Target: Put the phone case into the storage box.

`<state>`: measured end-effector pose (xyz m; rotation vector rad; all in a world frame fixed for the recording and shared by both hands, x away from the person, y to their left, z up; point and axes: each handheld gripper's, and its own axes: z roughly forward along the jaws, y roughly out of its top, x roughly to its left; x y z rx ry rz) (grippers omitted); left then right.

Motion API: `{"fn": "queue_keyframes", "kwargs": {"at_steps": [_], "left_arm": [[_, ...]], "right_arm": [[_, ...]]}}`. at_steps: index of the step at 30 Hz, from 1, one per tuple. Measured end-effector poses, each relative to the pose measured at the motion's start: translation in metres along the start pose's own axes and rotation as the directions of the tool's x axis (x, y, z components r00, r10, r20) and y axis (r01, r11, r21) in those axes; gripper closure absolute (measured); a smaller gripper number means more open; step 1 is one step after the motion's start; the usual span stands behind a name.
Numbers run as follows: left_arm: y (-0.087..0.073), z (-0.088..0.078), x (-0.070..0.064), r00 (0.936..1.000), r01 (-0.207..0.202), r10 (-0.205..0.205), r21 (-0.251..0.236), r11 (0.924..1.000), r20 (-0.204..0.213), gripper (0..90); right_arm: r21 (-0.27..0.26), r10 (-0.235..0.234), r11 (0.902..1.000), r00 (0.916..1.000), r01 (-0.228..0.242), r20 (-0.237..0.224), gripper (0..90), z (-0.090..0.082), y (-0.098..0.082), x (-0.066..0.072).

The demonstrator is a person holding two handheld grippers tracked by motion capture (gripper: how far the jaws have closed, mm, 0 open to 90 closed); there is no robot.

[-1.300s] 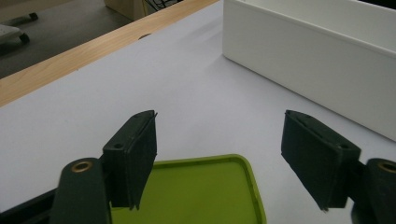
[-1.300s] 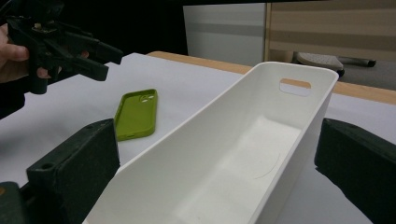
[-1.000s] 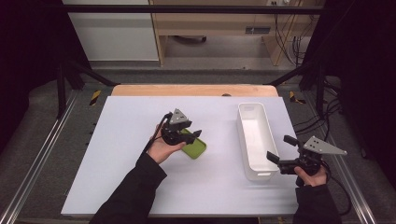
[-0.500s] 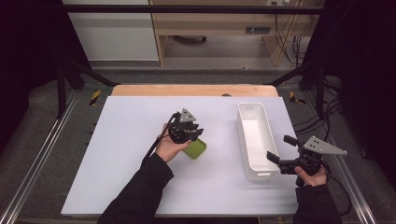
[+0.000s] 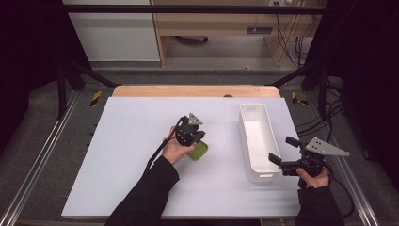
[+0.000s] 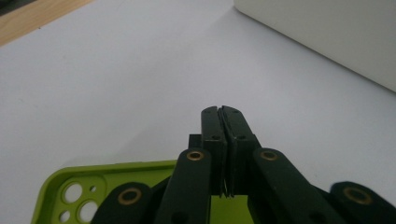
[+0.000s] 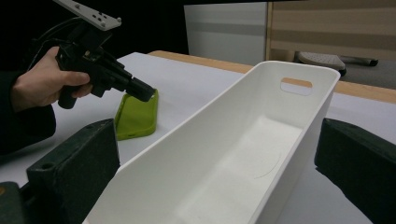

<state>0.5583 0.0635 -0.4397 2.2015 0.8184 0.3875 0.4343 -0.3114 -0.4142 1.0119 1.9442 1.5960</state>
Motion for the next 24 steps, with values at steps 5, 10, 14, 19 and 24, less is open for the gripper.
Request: {"fn": "queue_keyframes", "kwargs": {"at_steps": [5, 10, 14, 19, 24], "left_arm": [[-0.002, 0.005, 0.002, 1.0000, 0.000, 0.000, 0.021, 0.9998, -0.004, 90.0], [-0.003, 0.010, 0.005, 0.9999, 0.015, -0.015, 0.020, 0.9997, -0.004, 90.0], [-0.004, 0.015, 0.007, 0.9996, 0.028, -0.027, 0.029, 0.9992, -0.002, 90.0], [-0.005, 0.021, 0.009, 0.9994, 0.036, -0.036, 0.036, 0.9987, -0.004, 90.0], [-0.006, 0.028, 0.011, 0.9992, 0.037, -0.038, 0.046, 0.9982, 0.012, 90.0]], "right_arm": [[0.002, 0.001, 1.0000, 1.0000, -0.001, -0.003, 0.4, 0.001, 0.000, 0.000], [0.002, 0.000, 1.0000, 1.0000, 0.000, -0.004, 0.4, 0.001, 0.000, 0.000], [0.002, -0.005, 1.0000, 1.0000, 0.005, -0.002, 0.4, 0.001, 0.000, 0.000], [0.002, -0.004, 1.0000, 1.0000, 0.004, -0.005, 0.4, 0.001, 0.000, 0.000], [0.002, -0.005, 1.0000, 1.0000, 0.005, -0.006, 0.4, 0.001, 0.000, 0.000]]}}
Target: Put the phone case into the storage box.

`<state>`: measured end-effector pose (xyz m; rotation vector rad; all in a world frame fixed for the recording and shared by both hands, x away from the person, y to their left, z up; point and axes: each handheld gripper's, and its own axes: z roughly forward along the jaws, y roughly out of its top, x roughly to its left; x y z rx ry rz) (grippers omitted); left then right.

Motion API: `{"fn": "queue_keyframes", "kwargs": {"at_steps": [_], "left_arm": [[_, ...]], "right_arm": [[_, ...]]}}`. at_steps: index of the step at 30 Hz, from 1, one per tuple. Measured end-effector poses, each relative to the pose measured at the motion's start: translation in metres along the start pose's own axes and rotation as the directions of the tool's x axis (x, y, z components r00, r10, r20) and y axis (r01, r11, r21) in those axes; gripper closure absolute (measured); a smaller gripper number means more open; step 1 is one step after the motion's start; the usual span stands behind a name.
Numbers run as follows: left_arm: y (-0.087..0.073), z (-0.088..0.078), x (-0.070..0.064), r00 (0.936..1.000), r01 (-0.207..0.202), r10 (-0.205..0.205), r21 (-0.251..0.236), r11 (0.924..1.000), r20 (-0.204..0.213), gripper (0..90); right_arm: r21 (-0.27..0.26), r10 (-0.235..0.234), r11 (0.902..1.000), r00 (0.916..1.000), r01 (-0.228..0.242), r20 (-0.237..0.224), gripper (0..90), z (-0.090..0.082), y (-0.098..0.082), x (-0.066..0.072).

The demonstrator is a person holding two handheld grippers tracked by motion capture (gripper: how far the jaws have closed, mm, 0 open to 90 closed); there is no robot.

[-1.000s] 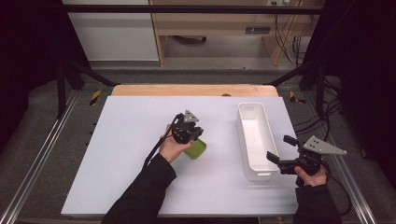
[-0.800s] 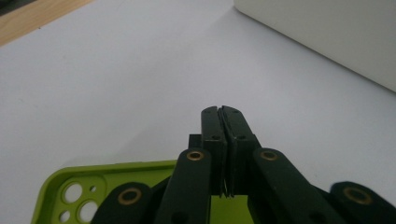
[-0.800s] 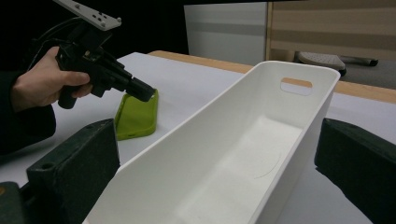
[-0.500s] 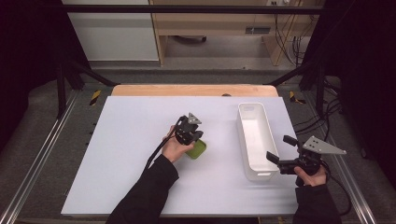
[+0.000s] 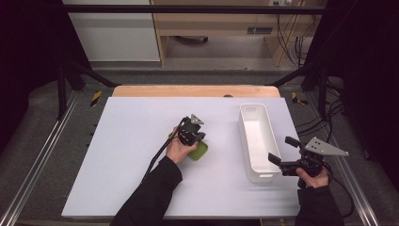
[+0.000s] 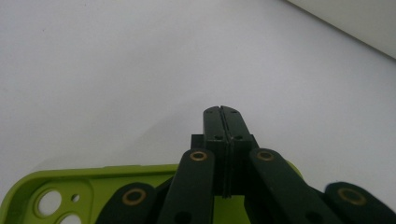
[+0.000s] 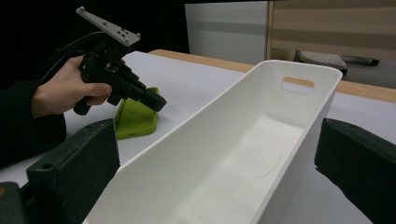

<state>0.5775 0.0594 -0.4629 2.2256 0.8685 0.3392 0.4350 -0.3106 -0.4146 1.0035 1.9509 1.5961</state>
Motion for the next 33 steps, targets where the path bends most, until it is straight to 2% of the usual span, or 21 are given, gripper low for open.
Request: {"fn": "queue_keyframes", "kwargs": {"at_steps": [18, 23, 26, 28, 33], "left_arm": [[-0.001, 0.006, -0.001, 0.9991, -0.041, 0.041, 0.039, 0.9984, 0.008, 90.0], [-0.002, 0.004, 0.001, 0.9988, -0.044, 0.042, 0.057, 0.9974, 0.027, 90.0], [-0.002, 0.002, 0.001, 0.9983, -0.050, 0.047, 0.073, 0.9961, 0.033, 90.0], [-0.002, 0.000, -0.001, 0.9971, -0.072, 0.070, 0.090, 0.9933, 0.030, 90.0], [-0.003, -0.003, -0.002, 0.9954, -0.094, 0.091, 0.113, 0.9891, 0.028, 90.0]], "right_arm": [[0.000, -0.002, 1.0000, 1.0000, 0.002, 0.003, 0.4, 0.000, 0.000, 0.000], [0.001, -0.002, 1.0000, 1.0000, 0.002, 0.000, 0.4, 0.000, 0.000, 0.000], [0.001, -0.001, 1.0000, 1.0000, 0.001, 0.000, 0.4, 0.000, 0.000, 0.000], [0.002, -0.002, 1.0000, 1.0000, 0.002, 0.003, 0.4, -0.001, 0.000, 0.000], [0.003, -0.003, 1.0000, 1.0000, 0.003, 0.002, 0.4, -0.001, 0.001, 0.000]]}}
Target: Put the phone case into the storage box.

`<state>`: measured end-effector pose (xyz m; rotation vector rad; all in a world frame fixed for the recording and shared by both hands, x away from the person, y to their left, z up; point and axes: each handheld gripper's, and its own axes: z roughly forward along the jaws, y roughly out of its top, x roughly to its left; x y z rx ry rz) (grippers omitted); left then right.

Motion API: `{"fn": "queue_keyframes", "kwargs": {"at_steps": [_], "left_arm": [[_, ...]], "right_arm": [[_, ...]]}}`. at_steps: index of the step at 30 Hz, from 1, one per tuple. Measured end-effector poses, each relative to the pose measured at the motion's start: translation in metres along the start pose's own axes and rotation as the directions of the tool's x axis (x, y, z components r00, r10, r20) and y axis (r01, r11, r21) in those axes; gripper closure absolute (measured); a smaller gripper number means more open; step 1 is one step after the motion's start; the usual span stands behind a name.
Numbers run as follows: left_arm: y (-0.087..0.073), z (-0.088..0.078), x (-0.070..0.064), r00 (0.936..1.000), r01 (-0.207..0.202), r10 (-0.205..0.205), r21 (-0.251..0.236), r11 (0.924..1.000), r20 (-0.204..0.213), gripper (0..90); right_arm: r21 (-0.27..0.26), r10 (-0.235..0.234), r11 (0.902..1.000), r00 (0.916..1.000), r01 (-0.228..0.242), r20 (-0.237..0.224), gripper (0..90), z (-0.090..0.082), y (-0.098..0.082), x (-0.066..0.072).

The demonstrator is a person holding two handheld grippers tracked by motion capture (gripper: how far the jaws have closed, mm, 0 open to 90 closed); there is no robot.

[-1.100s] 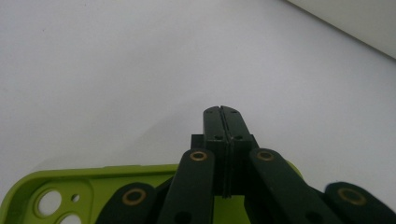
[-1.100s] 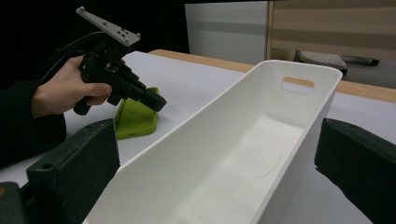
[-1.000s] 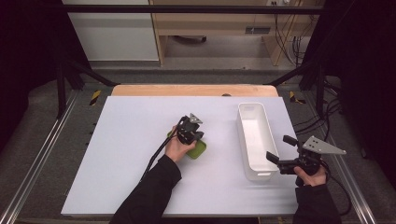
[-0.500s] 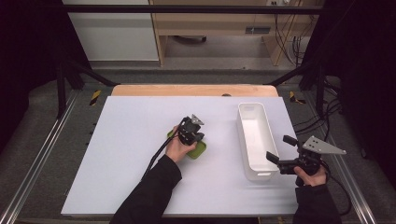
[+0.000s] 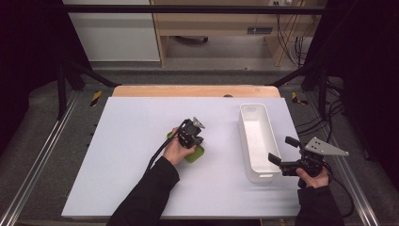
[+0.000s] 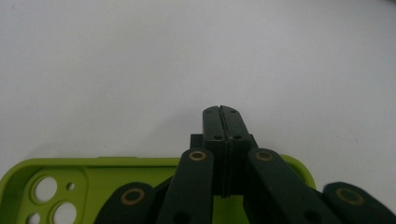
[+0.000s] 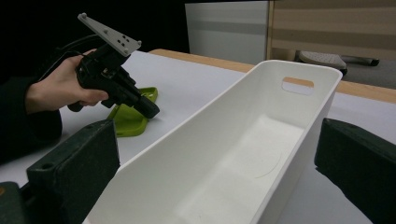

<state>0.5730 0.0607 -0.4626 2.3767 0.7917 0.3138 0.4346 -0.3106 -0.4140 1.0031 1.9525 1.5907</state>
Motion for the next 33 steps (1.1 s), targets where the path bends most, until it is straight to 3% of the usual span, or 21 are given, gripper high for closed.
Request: {"fn": "queue_keyframes", "kwargs": {"at_steps": [13, 33], "left_arm": [[-0.005, -0.008, -0.006, 0.9976, -0.068, 0.069, 0.047, 0.9966, -0.004, 90.0], [-0.022, -0.023, -0.008, 0.9937, -0.112, 0.112, 0.072, 0.9911, 0.006, 90.0]], "right_arm": [[-0.002, 0.001, 1.0000, 1.0000, -0.001, -0.001, 0.4, -0.001, 0.001, 0.001], [0.001, -0.006, 1.0000, 1.0000, 0.006, 0.001, 0.4, 0.000, 0.000, 0.001]]}}
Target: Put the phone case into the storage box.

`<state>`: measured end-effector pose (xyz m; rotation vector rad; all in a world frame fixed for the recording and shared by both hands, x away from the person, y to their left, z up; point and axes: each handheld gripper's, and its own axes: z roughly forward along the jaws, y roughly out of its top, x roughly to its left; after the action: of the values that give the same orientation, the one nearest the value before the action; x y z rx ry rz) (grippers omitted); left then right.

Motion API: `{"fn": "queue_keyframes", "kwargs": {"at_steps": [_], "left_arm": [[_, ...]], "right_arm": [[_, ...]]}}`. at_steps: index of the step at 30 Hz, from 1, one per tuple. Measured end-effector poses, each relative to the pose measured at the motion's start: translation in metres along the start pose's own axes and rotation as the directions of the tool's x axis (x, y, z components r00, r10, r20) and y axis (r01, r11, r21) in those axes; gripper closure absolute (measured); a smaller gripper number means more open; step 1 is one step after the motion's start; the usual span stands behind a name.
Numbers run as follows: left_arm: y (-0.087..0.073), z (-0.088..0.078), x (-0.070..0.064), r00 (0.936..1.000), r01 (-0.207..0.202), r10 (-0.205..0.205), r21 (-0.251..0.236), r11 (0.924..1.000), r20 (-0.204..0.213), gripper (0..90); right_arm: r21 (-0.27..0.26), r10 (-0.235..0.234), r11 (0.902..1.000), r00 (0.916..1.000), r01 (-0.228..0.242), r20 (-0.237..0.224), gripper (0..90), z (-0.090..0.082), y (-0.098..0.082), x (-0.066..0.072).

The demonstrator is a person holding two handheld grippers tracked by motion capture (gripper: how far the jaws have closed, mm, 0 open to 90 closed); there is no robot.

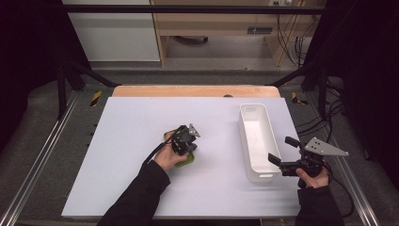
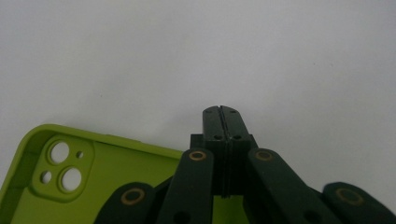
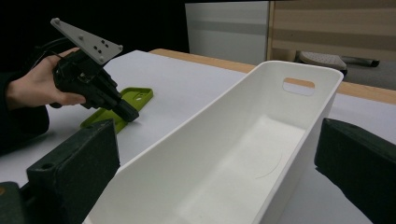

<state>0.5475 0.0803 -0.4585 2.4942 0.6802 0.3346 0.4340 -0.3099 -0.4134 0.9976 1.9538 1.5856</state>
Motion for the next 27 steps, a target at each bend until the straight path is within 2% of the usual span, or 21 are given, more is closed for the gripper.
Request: {"fn": "queue_keyframes", "kwargs": {"at_steps": [11, 27], "left_arm": [[-0.009, -0.007, -0.004, 0.9995, -0.032, 0.032, 0.016, 0.9994, -0.001, 90.0], [-0.025, -0.019, -0.004, 0.9992, -0.040, 0.040, 0.025, 0.9989, 0.000, 90.0]], "right_arm": [[0.003, 0.000, 1.0000, 1.0000, 0.000, -0.001, 0.4, 0.000, 0.000, 0.000], [0.002, 0.000, 1.0000, 1.0000, 0.000, -0.001, 0.4, 0.001, 0.000, 0.001]]}}
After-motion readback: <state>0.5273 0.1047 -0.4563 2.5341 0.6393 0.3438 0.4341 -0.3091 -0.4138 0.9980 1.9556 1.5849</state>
